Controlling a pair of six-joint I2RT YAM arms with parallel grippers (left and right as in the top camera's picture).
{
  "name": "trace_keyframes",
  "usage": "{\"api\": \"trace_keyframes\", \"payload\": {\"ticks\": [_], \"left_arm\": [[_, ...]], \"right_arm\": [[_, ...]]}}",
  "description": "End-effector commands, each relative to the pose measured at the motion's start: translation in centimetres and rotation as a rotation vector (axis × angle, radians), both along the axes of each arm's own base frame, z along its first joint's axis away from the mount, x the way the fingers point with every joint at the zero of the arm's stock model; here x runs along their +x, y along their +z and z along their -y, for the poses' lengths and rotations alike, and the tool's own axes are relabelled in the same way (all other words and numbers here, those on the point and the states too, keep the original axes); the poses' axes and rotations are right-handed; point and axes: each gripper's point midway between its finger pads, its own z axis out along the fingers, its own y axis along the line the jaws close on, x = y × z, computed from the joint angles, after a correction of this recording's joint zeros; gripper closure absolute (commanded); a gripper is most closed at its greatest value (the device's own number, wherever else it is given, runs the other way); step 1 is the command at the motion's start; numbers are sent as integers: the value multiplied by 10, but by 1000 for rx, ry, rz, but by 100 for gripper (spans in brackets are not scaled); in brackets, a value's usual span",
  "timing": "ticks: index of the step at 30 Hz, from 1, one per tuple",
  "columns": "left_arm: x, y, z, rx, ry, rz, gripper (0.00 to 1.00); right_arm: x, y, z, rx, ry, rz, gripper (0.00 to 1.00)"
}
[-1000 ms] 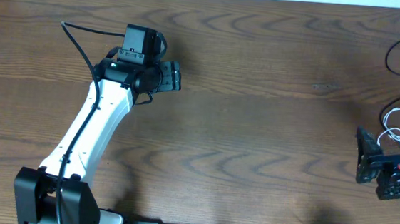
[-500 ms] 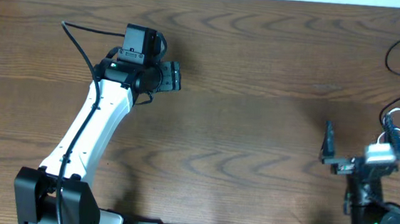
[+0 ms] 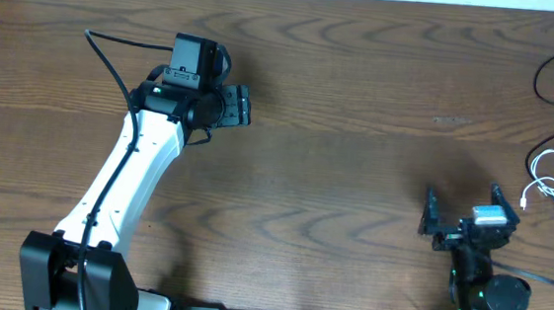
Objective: Untangle cables
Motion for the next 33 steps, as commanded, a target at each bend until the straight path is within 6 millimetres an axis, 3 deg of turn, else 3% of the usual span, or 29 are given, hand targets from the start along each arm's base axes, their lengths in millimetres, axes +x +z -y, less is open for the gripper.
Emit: {"api": "trace_keyframes", "payload": {"ticks": [1,19,24,27,33], "left_arm": [[1,0,-4,10,12,2,23],[1,0,-4,11,12,3,23],[-22,-13,-15,66,26,-102,23],[-25,-15,-22,95,41,-115,23],[-37,15,-33,127,55,-8,23]], "right_arm": [[-1,-18,0,19,-5,-71,1],[-1,-18,0,19,-5,-72,1],[-1,-18,0,18,-5,-72,1],[-1,-18,0,18,-5,-72,1],[-1,-18,0,18,-5,-72,1]]}}
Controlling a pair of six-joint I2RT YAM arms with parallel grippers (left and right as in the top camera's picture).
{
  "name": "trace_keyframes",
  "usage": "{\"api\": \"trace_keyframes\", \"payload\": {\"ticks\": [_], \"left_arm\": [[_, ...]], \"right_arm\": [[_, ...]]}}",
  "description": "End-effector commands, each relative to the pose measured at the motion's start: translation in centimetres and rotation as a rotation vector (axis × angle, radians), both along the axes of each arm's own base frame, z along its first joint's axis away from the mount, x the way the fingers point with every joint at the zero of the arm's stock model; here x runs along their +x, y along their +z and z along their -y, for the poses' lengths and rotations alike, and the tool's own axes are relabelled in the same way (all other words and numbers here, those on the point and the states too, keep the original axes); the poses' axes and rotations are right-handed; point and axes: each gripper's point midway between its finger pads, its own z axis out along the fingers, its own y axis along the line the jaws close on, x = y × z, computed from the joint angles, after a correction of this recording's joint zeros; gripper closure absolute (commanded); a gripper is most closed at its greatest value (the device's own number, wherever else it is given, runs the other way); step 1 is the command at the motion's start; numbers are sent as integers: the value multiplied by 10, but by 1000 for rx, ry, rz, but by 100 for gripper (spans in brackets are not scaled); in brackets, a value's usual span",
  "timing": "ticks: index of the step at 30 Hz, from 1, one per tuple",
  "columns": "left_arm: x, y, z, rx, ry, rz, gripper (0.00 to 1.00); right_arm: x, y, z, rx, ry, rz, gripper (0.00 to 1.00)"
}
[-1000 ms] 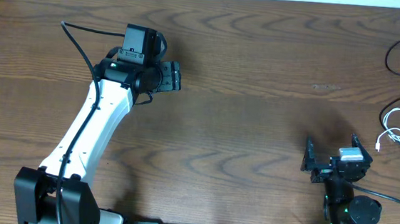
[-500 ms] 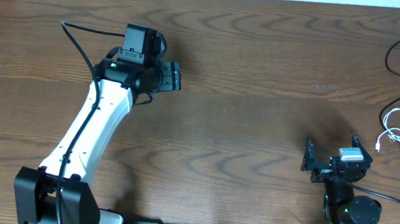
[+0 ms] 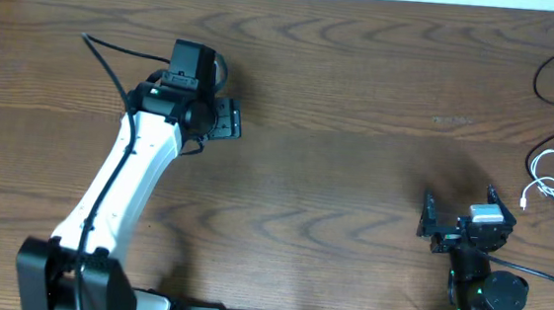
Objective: Untangle cables
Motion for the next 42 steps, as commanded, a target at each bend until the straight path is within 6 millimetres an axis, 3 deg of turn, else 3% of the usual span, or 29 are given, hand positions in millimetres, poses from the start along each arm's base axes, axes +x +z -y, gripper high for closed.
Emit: {"api": "trace_keyframes", "payload": {"ticks": [1,5,8,12,20,29,40,41,42], "left_arm": [[-12,33,-11,21,7,123,23],[-24,63,-13,2,-18,343,23],[-38,74,-18,3,-40,505,23],[-65,68,-31,-13,-6,693,23],[-92,68,-45,65,-38,1025,23],[-103,47,-46,199,-130,1137,23],[-109,17,-53,241,-127,1108,23],[-110,13,-53,241,-129,1093,3],[-111,6,-53,240,-133,1062,2]], "right_arm": [[0,-1,-1,11,0,-1,1],[0,-1,-1,11,0,-1,1],[0,-1,-1,11,0,-2,1],[0,-1,-1,11,0,-1,1],[0,-1,-1,11,0,-1,1],[0,-1,-1,11,0,-1,1],[0,-1,-1,11,0,-1,1],[0,-1,-1,11,0,-1,1],[0,-1,-1,11,0,-1,1]]}}
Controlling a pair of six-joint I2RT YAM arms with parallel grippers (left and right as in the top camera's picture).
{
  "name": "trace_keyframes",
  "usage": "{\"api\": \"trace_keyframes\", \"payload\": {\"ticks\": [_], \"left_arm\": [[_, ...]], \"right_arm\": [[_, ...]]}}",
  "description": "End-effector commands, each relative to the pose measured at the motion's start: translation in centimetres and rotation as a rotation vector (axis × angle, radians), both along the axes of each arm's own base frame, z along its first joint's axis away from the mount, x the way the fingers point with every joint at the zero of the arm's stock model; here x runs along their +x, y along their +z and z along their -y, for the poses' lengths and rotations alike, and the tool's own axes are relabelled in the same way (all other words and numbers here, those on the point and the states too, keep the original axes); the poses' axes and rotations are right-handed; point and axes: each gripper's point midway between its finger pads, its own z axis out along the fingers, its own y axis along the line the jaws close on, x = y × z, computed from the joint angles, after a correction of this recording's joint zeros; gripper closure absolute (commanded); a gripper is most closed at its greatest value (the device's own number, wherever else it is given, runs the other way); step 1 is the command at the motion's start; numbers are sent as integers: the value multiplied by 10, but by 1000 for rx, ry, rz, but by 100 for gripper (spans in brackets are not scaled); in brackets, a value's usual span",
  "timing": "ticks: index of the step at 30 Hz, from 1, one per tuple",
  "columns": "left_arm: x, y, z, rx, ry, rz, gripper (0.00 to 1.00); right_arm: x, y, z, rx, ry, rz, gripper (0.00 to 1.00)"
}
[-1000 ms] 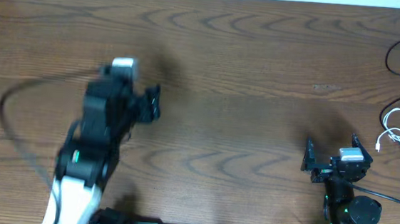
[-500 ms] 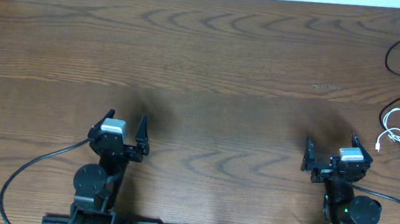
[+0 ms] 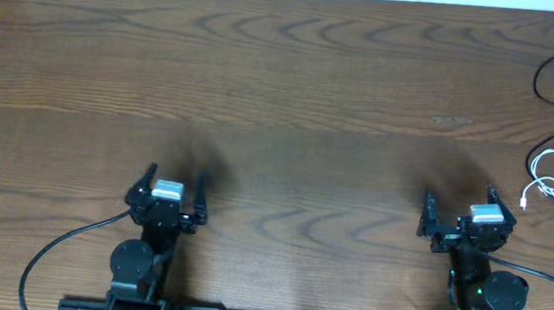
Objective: Untangle cables
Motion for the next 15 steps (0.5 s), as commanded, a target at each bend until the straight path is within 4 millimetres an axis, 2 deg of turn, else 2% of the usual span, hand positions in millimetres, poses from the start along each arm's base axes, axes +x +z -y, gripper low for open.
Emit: {"api": "trace_keyframes", "payload": {"ticks": [1,15], "left_arm": [[-3,-14,-3,20,15,-53,2],[-2,-15,-3,21,15,-55,2]], "right_arm": [[0,-1,-1,11,1,-2,1],[0,-1,-1,11,1,-2,1]]}}
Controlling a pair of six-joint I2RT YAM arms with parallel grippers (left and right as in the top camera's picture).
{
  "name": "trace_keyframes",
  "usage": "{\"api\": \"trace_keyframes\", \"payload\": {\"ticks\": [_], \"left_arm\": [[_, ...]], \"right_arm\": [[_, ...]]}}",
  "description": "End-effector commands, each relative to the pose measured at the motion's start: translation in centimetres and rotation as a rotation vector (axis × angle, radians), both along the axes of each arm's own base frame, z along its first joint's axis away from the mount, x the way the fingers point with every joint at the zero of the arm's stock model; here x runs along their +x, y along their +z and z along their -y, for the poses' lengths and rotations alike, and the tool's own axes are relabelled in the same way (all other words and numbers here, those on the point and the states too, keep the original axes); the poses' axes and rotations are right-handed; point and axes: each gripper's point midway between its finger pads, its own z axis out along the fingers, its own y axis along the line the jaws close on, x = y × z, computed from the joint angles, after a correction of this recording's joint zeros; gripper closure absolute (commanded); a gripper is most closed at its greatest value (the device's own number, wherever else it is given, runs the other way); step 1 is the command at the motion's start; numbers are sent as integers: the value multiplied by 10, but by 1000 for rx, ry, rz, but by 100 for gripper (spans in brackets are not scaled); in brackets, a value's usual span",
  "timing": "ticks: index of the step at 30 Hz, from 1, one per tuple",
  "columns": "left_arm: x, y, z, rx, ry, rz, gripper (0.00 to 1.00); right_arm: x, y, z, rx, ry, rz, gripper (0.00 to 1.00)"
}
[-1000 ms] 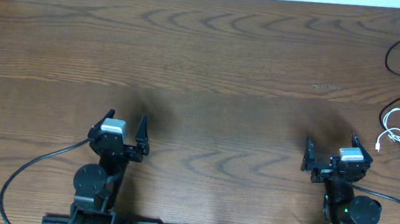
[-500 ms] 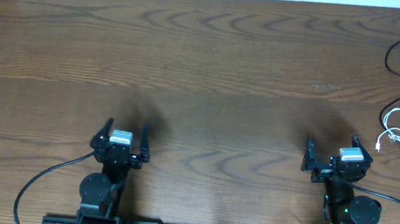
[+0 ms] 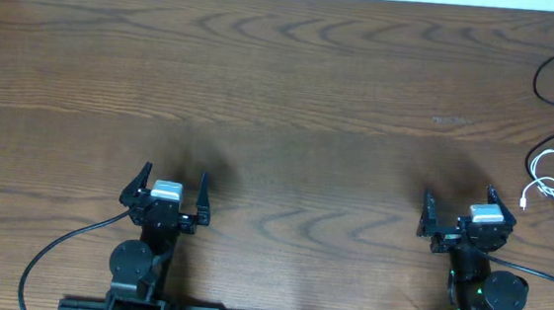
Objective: Untangle cables
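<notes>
A black cable lies looped at the far right of the wooden table, running off the right edge. Below it, also at the right edge, is a separate white cable [image 3: 553, 183] in loose loops with a small plug end. The two cables lie apart. My right gripper [image 3: 459, 202] is folded back at the near edge, open and holding nothing, a short way left of the white cable. At the near left, far from both cables, my left gripper [image 3: 173, 178] is also open and holds nothing.
The brown wooden table [image 3: 291, 97] fills the view. A black supply lead [image 3: 62, 247] curves from the left arm's base at the near edge. The arms' mounting rail runs along the bottom.
My left gripper's fingers stand slightly wider apart than before, in the same folded-back spot. The right arm and both cables have not moved.
My left arm was first stretched out over the left middle of the table, and a second later still there, shifted slightly left. Then it was folded back at the near edge, where it stays. The right arm and the two cables kept their places throughout.
</notes>
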Motion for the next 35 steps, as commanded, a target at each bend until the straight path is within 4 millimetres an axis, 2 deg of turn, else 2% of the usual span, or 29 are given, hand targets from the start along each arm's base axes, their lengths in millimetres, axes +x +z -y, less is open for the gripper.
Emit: {"api": "trace_keyframes", "payload": {"ticks": [1,35], "left_arm": [[-1,-15,-2,18,8,-49,2],[-1,-15,-2,18,9,-49,2]], "right_arm": [[0,-1,-1,11,1,-2,1],[0,-1,-1,11,1,-2,1]]}}
